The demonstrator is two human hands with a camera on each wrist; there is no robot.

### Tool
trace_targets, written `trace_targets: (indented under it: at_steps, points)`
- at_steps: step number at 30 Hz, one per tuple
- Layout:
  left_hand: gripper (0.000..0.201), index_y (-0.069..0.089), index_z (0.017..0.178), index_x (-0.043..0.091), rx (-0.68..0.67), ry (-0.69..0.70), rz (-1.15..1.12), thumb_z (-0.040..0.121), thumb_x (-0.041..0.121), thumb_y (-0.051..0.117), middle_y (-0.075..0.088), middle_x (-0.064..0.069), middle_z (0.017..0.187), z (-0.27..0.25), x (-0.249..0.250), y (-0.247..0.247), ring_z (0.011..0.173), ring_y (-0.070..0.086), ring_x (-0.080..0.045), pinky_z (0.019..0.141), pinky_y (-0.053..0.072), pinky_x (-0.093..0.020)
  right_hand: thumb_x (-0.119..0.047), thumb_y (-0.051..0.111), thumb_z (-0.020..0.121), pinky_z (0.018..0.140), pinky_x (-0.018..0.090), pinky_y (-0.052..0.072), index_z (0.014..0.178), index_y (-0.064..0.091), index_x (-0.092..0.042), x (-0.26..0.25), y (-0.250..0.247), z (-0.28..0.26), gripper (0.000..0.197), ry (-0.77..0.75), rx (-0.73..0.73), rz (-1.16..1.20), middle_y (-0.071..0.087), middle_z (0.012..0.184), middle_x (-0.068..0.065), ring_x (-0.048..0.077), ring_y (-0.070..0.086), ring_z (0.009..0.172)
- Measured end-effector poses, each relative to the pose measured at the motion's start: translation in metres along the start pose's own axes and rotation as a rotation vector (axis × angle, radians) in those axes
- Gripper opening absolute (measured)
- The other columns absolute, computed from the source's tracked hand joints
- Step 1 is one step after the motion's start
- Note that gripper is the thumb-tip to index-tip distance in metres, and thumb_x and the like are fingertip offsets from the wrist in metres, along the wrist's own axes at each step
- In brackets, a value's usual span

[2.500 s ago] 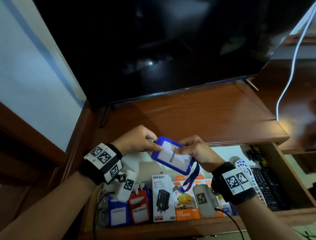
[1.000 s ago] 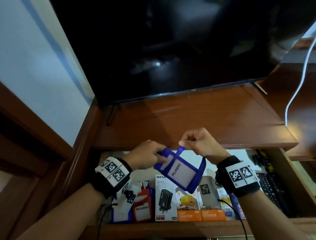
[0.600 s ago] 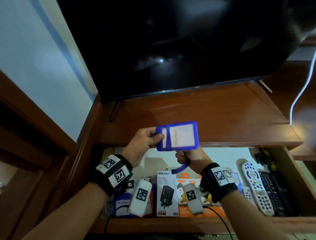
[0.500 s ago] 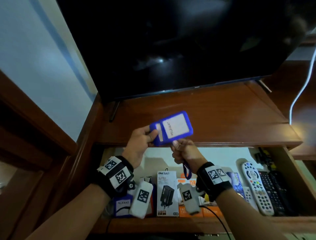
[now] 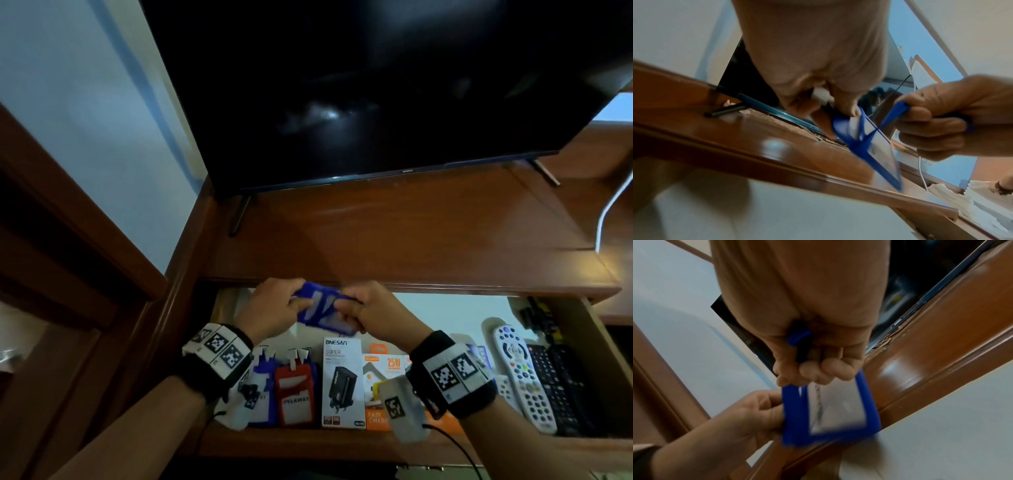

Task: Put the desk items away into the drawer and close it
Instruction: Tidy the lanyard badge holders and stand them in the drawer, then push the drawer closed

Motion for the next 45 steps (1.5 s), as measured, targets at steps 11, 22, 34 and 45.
trace_targets:
  at_steps: [11,22,34,45]
  points:
    - [0.027,0.068,0.094,0.024,-0.209,0.076,-0.634,0.09,0.0,0.056,0.069,0.006,0.096,-0.02,-0.002,-0.012,0.1,0.064,-0.015,0.092,0.048,-0.032,-0.016,0.062,0.082,0.048,0.02,0.039,0.064,0.057,0.001,0.002,0.027,0.002,0.025,0.067,0.016,0.532,0.054,0.055,0.001,0.007,0.05,0.045]
    - [0.025,0.067,0.106,0.007,-0.015,-0.001,-0.992,0.089,-0.005,0.053,0.06,0.002,0.114,-0.013,-0.017,0.007,0.11,0.057,-0.017,0.092,0.048,-0.028,-0.008,0.044,0.083,0.05,0.021,0.037,0.071,0.05,-0.01,0.014,0.07,0.003,0.014,0.086,0.078,0.644,0.05,0.054,-0.003,0.01,0.04,0.047]
    - [0.014,0.068,0.071,0.009,-0.175,-0.156,-0.444,0.081,0.001,0.063,0.068,-0.01,0.077,-0.015,-0.058,0.026,0.075,0.062,-0.023,0.073,0.049,-0.031,-0.006,0.05,0.093,0.043,0.019,0.034,0.068,0.063,-0.005,0.085,0.079,-0.057,0.028,0.569,0.303,0.319,0.057,0.049,0.003,0.016,0.047,0.043]
    - [0.014,0.057,0.074,0.006,-0.562,0.086,0.598,0.085,0.014,0.054,0.059,-0.016,0.085,-0.029,-0.024,0.093,0.076,0.061,-0.031,0.058,0.042,-0.031,-0.027,0.05,0.092,0.083,0.031,0.046,0.096,0.069,-0.007,0.167,0.026,-0.143,0.028,0.807,0.149,-0.46,0.067,0.108,0.015,0.028,0.061,0.103]
Point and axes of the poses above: each hand's wrist, its own z-axis towards the middle knuckle, its own y-axis out of the palm, x = y × z, the point moved 4 cm from there along z, towards the middle knuckle
